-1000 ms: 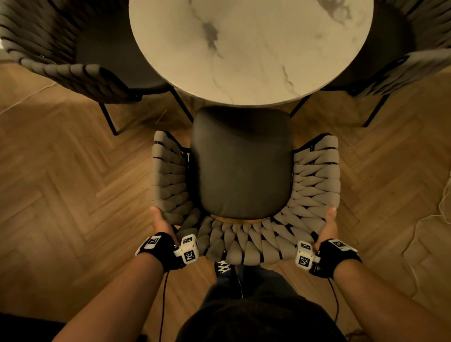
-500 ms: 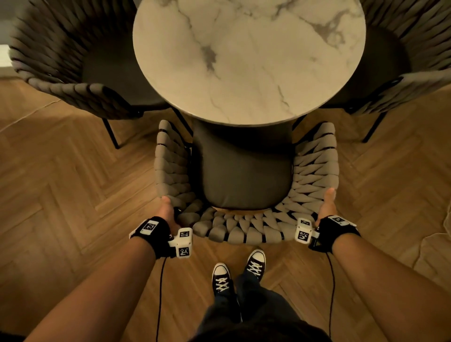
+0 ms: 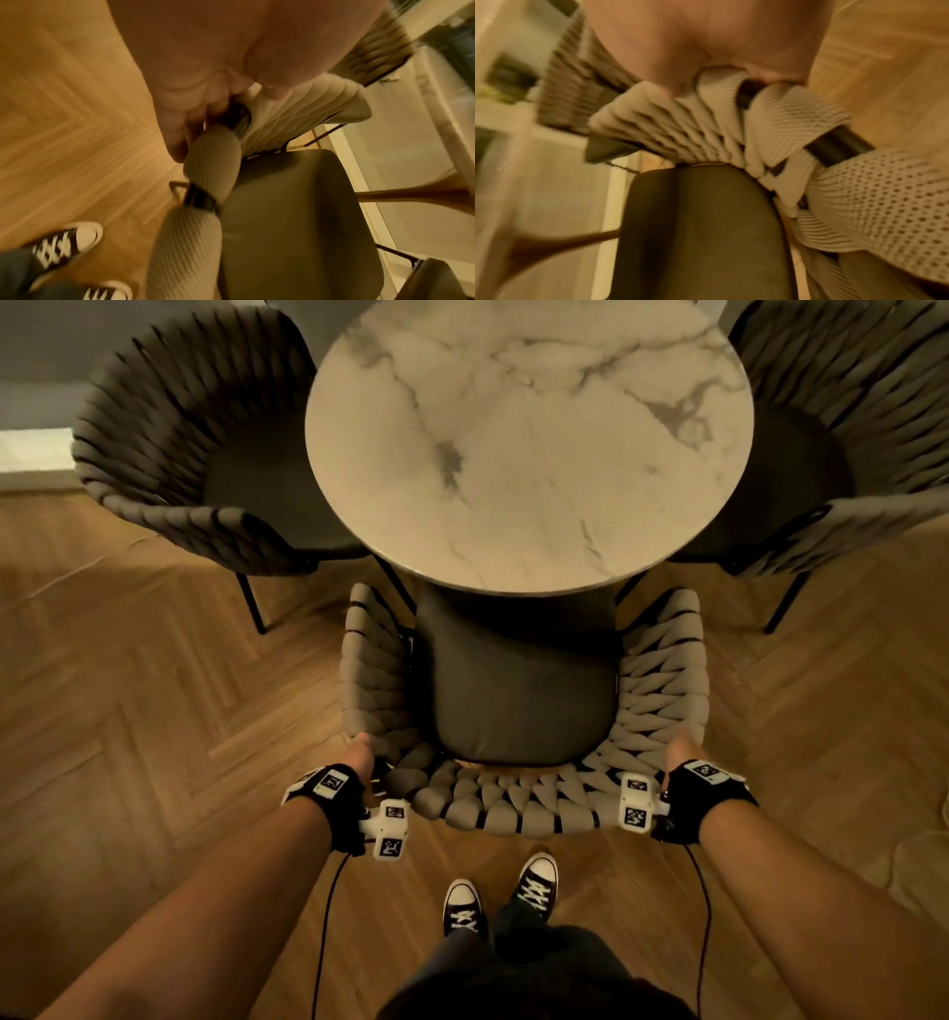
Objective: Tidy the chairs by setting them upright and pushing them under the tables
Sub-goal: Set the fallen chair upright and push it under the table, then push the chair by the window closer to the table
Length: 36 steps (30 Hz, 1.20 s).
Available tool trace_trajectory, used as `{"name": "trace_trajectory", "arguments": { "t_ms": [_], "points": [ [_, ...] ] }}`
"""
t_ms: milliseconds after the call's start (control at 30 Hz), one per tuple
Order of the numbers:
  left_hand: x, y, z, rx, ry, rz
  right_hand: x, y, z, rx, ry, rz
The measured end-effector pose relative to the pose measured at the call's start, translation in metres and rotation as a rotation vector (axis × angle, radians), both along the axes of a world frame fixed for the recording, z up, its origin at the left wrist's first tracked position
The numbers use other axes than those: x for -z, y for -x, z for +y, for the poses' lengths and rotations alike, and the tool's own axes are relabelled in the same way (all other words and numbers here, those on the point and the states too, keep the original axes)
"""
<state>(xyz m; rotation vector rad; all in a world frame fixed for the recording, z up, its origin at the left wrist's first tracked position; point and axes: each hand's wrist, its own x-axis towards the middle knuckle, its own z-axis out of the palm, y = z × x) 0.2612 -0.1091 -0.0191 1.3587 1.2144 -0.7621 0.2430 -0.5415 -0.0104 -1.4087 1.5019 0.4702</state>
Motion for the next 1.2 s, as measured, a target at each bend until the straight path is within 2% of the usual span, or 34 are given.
{"name": "trace_trajectory", "arguments": {
  "t_ms": [100, 233, 300, 333, 400, 533, 633, 800, 933, 1067, 1200],
  "points": [
    [-0.03, -0.002, 0.009, 0.206, 0.002, 0.037, -0.018, -0.016, 0.012, -0.2, 0.108, -0.034],
    [-0.06, -0.017, 0.036, 0.341, -0.083, 0.046, 0.017, -0.053, 0.027, -0.45, 0.17, -0.096],
    [-0.077, -0.031, 0.052, 0.382, -0.124, 0.025, -0.02, -0.08, 0.07, -0.539, 0.173, -0.239],
    [-0.084, -0.04, 0.063, 0.392, -0.144, -0.003, -0.06, -0.093, 0.102, -0.622, 0.171, -0.314],
    [-0.094, -0.056, 0.081, 0.407, -0.197, -0.044, -0.105, -0.116, 0.148, -0.753, 0.15, -0.422],
    [-0.1, -0.107, 0.136, 0.472, -0.362, -0.2, -0.126, -0.179, 0.236, -0.914, 0.103, -0.545],
    [-0.09, -0.157, 0.185, 0.626, -0.52, -0.271, -0.134, -0.227, 0.311, -1.035, 0.078, -0.605],
    [-0.057, -0.266, 0.279, 0.704, -0.654, -0.368, -0.11, -0.325, 0.439, -1.18, 0.05, -0.634],
    [-0.033, -0.335, 0.347, 0.769, -0.734, -0.412, -0.072, -0.396, 0.53, -1.292, 0.056, -0.541],
    [-0.012, -0.388, 0.395, 0.787, -0.905, -0.404, -0.024, -0.452, 0.601, -1.493, 0.172, -0.469],
    [0.016, -0.418, 0.423, 0.829, -0.957, -0.349, 0.017, -0.485, 0.654, -1.683, 0.202, -0.344]
  ]
}}
